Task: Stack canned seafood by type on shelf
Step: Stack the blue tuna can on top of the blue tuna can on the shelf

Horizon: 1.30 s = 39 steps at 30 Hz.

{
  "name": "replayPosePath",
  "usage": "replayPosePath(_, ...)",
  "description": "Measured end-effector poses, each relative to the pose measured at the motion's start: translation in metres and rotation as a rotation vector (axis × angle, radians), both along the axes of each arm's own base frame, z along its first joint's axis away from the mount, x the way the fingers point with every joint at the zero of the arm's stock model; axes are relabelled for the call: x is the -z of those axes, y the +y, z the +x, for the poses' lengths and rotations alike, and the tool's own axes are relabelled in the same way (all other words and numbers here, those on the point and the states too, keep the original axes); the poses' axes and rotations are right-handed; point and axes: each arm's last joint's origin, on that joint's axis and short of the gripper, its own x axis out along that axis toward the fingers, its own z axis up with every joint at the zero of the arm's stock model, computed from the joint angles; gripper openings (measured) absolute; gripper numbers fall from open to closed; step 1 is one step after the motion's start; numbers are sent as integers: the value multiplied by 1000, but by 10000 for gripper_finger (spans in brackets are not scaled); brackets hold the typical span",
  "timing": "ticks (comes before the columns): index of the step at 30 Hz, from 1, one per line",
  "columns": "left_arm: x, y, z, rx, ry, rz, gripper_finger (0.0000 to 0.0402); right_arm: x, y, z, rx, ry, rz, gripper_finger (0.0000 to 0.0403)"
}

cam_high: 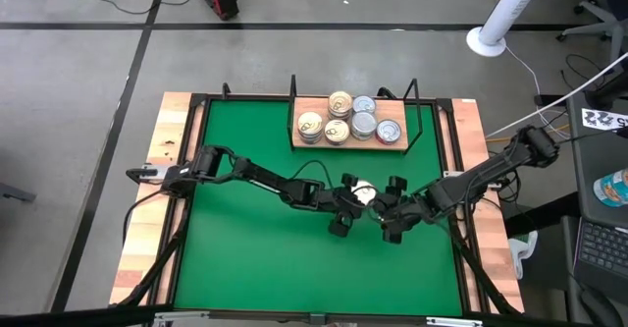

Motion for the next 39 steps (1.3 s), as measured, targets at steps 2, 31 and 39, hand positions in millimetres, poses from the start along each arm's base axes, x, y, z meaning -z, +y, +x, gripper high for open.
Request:
replayPosePath(2,0,0,0,-1,11,2,0,3,1,2,-25,16,-25,276)
replayPosePath(31,-24,19,-8,-156,26,-173,0,45,6,22,-208,143,-370,280)
replayPosePath(39,-24,19,-8,-171,22,-194,0,43,3,23,-155,100,-486,280)
